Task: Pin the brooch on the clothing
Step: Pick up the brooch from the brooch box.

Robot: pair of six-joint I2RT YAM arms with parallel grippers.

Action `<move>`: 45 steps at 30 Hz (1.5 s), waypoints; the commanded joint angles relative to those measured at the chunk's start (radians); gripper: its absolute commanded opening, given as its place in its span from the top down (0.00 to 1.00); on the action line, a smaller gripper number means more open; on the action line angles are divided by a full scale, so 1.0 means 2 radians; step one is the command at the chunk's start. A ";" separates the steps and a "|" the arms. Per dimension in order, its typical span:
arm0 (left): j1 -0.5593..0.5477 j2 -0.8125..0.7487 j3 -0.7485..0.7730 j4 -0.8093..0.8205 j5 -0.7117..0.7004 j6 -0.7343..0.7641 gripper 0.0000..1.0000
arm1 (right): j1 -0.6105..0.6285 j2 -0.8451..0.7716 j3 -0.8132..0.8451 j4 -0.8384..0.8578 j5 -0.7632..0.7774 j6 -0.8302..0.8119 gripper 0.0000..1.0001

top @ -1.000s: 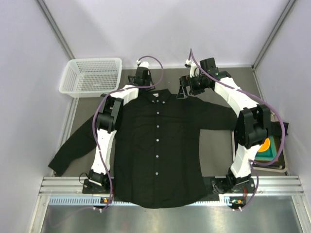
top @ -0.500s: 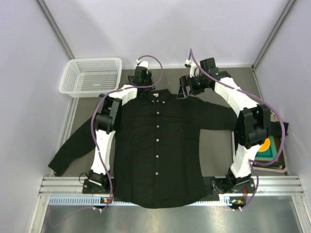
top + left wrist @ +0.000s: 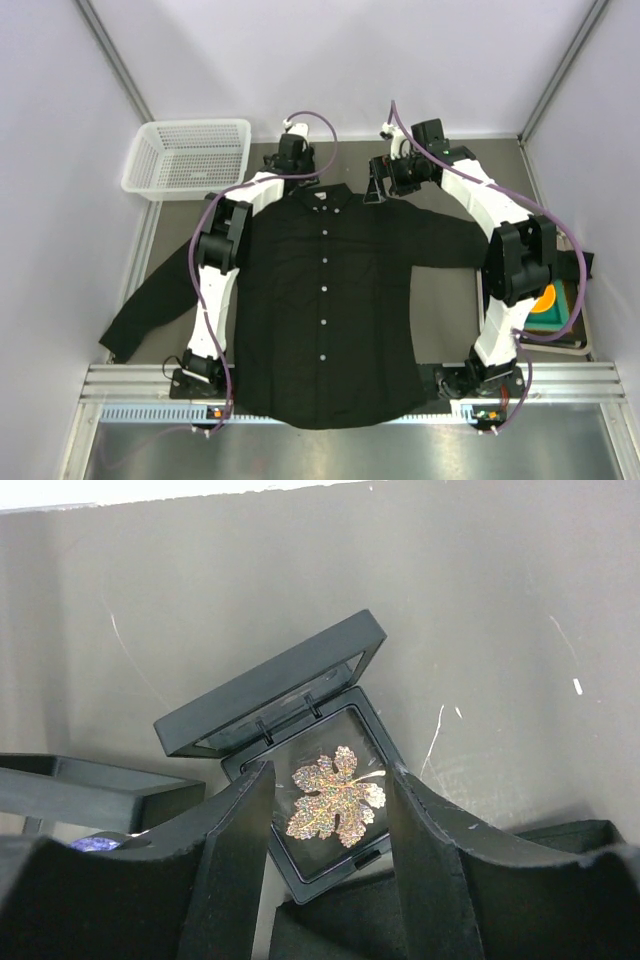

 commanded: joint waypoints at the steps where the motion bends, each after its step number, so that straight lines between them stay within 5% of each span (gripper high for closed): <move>1: 0.002 0.012 0.020 0.004 -0.002 0.008 0.47 | 0.004 -0.003 0.024 0.001 -0.008 0.003 0.04; 11: 0.001 0.028 0.028 -0.025 -0.004 0.008 0.46 | 0.004 0.001 0.027 0.000 -0.007 0.003 0.04; 18: 0.002 0.022 0.021 -0.026 0.009 0.001 0.37 | 0.004 0.001 0.028 -0.001 -0.006 0.003 0.04; 45: -0.002 0.030 0.042 -0.052 -0.003 0.018 0.53 | 0.004 -0.002 0.030 -0.003 -0.005 0.003 0.04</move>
